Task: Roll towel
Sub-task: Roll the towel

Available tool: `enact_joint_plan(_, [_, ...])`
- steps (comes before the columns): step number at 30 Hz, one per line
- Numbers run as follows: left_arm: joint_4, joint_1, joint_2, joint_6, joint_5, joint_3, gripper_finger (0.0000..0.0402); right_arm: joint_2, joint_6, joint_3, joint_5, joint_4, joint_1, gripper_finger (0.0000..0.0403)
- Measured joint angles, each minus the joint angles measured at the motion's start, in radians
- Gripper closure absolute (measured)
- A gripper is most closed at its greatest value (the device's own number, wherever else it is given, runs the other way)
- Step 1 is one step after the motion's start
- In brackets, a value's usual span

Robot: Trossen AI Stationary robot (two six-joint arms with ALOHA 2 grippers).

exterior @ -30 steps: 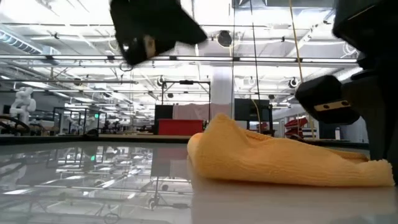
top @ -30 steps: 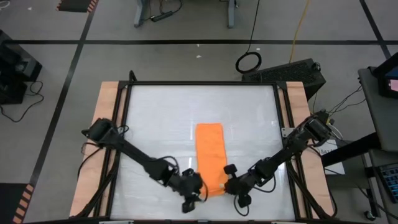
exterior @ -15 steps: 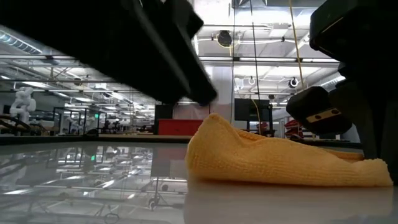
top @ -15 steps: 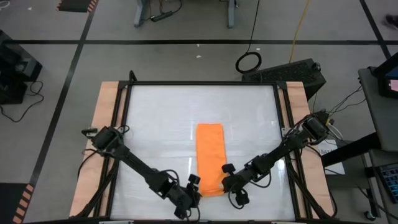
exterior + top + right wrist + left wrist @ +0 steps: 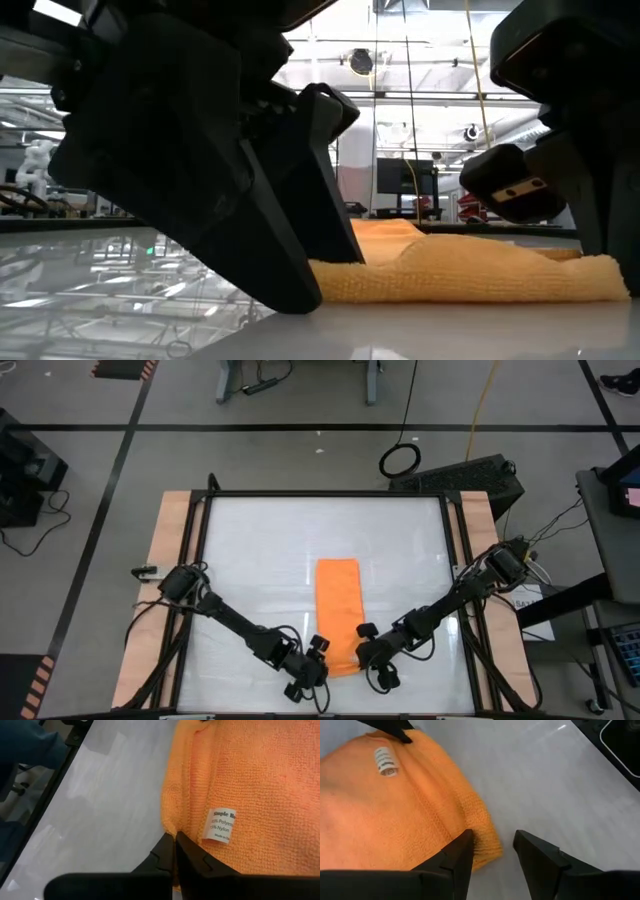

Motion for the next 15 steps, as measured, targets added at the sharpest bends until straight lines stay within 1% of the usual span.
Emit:
enact_joint_plan(3, [0.000,-0.001,0.002,-0.015,-0.015,0.001,0.0248,0.001,0.011,0.000,-0.004,0.005,-0.007,0.0403])
enact_joint_plan(6, [-0.002,0.001,0.003,-0.065,-0.052,0.001,0.0270,0.002,0.015,0.000,-0.009,0.016,-0.009,0.0402])
enact_joint_plan(9, [-0.003,0.015,0.004,-0.089,-0.048,0.001,0.0309,0.002,0.022,0.000,-0.040,0.031,-0.014,0.0402])
enact_joint_plan(13, [-0.004,0.030,0.004,-0.143,-0.037,0.001,0.0379,0.000,0.043,0.000,-0.063,0.032,-0.014,0.0402])
enact_joint_plan(15, [-0.004,0.037,0.005,-0.193,-0.021,0.001,0.0391,-0.005,0.063,0.000,-0.083,0.034,-0.016,0.0402])
